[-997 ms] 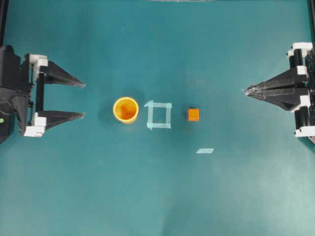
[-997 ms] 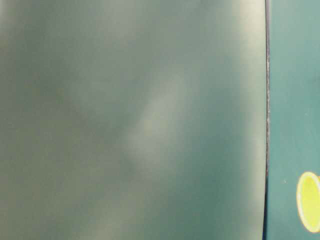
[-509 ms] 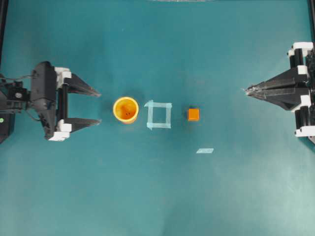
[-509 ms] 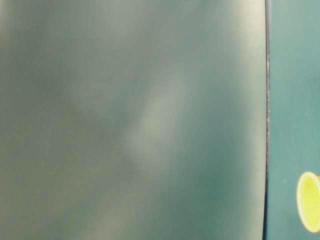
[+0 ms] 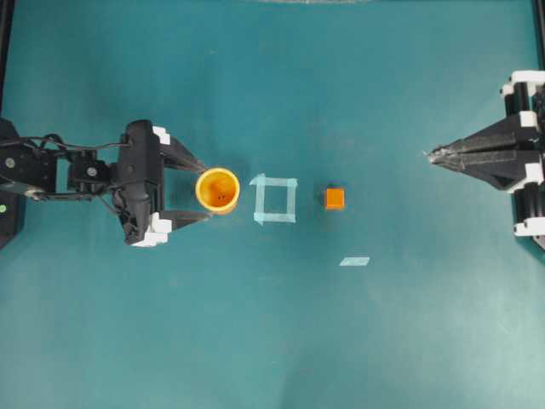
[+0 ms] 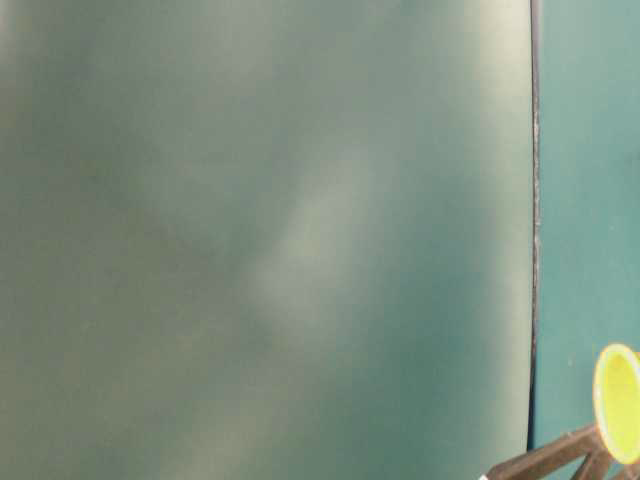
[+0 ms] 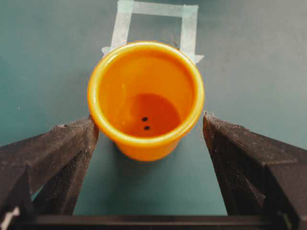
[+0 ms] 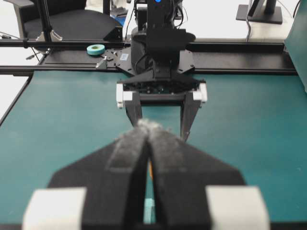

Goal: Move the cup backward with left arm.
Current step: 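Move the open left gripper rightward to surround the orange cup, then close the left gripper on the orange cup's sides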

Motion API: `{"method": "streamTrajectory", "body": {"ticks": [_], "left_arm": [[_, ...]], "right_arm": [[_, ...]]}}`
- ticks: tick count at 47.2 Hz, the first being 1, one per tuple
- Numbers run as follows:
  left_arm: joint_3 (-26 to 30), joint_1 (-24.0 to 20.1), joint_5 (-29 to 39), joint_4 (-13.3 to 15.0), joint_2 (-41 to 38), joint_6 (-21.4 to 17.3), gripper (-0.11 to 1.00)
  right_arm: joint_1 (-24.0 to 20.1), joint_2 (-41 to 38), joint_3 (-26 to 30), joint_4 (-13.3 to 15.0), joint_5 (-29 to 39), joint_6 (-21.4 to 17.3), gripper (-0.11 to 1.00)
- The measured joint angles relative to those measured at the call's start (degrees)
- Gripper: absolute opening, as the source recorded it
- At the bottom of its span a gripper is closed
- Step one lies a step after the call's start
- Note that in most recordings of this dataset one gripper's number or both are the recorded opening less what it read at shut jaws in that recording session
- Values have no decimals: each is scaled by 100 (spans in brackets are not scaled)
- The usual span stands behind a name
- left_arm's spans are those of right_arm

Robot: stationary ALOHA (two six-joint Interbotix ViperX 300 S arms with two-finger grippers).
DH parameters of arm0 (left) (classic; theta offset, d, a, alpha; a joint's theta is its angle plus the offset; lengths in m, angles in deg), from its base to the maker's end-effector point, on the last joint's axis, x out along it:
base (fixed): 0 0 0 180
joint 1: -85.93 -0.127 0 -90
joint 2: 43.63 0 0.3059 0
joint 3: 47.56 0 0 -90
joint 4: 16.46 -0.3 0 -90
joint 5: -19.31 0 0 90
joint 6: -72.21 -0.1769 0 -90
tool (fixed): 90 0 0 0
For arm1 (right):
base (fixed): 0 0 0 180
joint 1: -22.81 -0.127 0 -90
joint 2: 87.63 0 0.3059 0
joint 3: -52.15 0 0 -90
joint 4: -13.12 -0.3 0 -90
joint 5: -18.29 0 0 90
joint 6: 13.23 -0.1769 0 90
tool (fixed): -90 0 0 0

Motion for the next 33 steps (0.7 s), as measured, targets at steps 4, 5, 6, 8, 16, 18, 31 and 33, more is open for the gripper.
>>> {"method": "streamTrajectory", "body": {"ticks": [4,5,6,8,16,18,31,33], "left_arm": [[35,-35,-9,-9,-79,0,84],[44,-53,-9,-9,-97,0,84],[44,-62,-18,0,-114,0,84],[53,-97,-44,0,-149,0,84],[97,-114,-158,0,-325,0,84],[114,-114,-193,0,-369,0,84],[352,-62,-510,0,-703,0,84],[378,-53,-562,0,-765,0,84]], "right_arm": [[0,18,9,0,18,0,0],[0,26,18,0,18,0,0],[0,26,18,0,0,0,0],[0,26,18,0,0,0,0],[0,35,18,0,0,0,0],[0,35,18,0,0,9,0],[0,35,18,0,18,0,0],[0,35,18,0,18,0,0]]}}
